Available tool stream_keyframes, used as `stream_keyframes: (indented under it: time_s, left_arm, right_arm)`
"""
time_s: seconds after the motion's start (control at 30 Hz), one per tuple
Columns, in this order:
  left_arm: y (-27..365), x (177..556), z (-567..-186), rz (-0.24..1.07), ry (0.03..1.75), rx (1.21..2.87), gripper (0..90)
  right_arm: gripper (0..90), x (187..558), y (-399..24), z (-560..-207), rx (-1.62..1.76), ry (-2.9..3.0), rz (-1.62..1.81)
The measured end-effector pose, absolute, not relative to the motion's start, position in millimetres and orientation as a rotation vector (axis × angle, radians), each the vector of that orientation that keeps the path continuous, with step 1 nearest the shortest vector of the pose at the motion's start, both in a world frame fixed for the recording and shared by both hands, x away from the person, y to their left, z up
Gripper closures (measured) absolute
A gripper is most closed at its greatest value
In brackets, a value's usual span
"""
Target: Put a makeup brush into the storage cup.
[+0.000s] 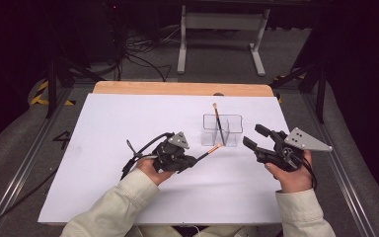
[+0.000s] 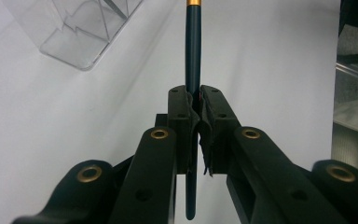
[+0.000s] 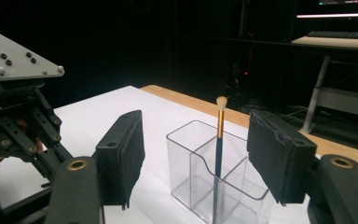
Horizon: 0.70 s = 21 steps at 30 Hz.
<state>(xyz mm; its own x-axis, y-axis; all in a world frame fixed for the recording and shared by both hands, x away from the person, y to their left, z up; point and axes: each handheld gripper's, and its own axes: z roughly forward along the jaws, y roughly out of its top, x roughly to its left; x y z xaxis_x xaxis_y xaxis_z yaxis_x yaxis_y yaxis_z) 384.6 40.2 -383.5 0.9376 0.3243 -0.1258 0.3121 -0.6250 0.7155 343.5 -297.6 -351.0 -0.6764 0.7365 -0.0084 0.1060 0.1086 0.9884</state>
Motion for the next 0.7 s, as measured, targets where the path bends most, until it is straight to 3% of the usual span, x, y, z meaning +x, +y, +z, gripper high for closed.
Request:
stream_keyframes:
  time_s: [0.7]
  left_arm:
    - [76.7, 390.4, -396.6, -0.114, 0.357, 1.920, 83.4]
  right_arm:
    - [42.4, 339.9, -283.0, -352.3, 0.659, 1.930, 1.724]
